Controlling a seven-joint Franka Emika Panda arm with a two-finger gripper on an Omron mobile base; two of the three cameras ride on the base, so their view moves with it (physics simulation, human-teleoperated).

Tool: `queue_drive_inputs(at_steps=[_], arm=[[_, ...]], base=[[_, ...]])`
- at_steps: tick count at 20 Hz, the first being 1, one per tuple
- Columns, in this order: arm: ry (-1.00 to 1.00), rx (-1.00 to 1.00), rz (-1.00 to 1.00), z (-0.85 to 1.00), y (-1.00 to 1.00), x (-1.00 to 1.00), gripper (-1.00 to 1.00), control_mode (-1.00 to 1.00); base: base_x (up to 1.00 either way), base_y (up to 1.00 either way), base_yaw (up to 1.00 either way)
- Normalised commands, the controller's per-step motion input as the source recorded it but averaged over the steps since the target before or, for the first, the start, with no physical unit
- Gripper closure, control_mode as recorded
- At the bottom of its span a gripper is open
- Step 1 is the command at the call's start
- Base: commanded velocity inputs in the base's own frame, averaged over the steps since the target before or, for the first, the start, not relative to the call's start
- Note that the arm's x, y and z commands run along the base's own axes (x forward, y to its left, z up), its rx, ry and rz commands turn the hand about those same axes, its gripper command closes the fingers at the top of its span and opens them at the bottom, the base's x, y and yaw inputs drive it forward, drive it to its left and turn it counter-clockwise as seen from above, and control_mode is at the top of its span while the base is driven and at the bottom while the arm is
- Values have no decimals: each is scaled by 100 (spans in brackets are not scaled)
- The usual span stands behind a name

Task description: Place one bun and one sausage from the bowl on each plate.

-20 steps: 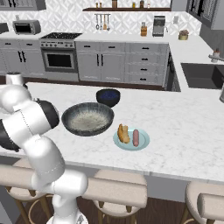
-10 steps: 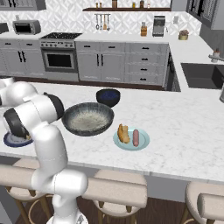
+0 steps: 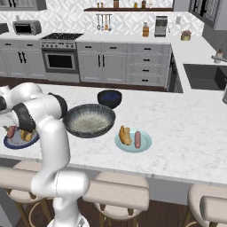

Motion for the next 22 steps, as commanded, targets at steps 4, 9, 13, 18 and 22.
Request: queue_drive_inputs(at_steps=[4,9,13,18,22], arm=[[0,-3,0,-17,11,16,100,-100],[3,-1,0,-44,3,16,100,-100],[3,0,0,-16,0,6,-100,-100],[0,0,0,0,0,0,-100,-100],[0,0,0,0,0,0,-100,-100]], base=[[0,0,0],[0,0,0],[0,0,0],[0,0,0],[0,0,0]])
